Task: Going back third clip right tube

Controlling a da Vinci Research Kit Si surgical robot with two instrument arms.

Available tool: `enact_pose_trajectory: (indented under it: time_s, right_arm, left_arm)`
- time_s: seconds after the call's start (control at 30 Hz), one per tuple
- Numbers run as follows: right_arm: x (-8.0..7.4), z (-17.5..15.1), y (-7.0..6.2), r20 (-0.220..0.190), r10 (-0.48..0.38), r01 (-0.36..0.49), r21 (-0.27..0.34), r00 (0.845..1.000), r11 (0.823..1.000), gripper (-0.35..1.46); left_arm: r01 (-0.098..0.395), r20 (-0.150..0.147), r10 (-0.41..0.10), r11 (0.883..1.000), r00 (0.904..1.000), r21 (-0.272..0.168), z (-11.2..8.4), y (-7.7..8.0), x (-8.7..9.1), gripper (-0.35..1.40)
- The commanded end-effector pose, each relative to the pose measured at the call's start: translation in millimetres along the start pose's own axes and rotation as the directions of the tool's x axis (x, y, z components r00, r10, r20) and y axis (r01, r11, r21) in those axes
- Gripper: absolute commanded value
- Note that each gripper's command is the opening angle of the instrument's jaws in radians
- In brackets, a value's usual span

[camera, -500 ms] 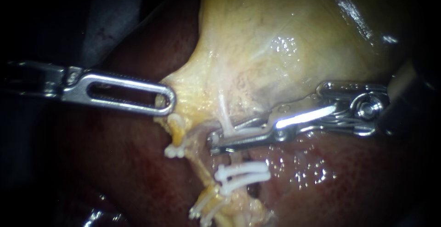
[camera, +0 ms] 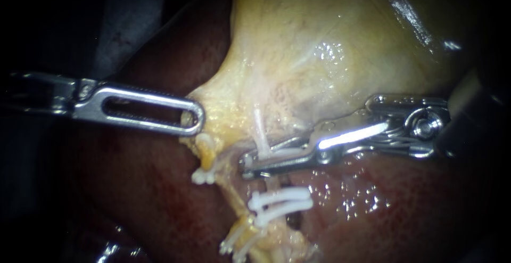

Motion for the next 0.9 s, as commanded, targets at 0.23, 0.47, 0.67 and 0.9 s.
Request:
enact_pose_trajectory:
  time_s: [0.23,0.47,0.67,0.9]
  right_arm:
    - [0.5,0.4,0.0,-0.017,-0.063,0.062,-0.006,0.998,0.998,0.18]
    - [0.7,0.6,0.2,-0.036,-0.126,0.125,-0.038,0.991,0.991,0.49]
    - [1.2,0.1,-0.1,-0.042,-0.181,0.178,-0.053,0.983,0.983,0.54]
    - [1.1,-0.7,-0.1,-0.039,-0.232,0.229,-0.059,0.972,0.972,0.55]
  left_arm:
    - [0.000,0.000,0.000,1.000,1.0000,-0.001,0.0,0.0,0.0,-0.35]
    - [0.000,0.000,0.000,1.000,1.0000,-0.001,0.0,0.0,0.0,-0.35]
    - [0.000,0.000,0.000,1.000,1.0000,-0.001,0.0,0.0,0.0,-0.35]
    - [0.000,0.000,0.000,1.000,1.0000,-0.001,0.0,-0.1,0.0,-0.35]
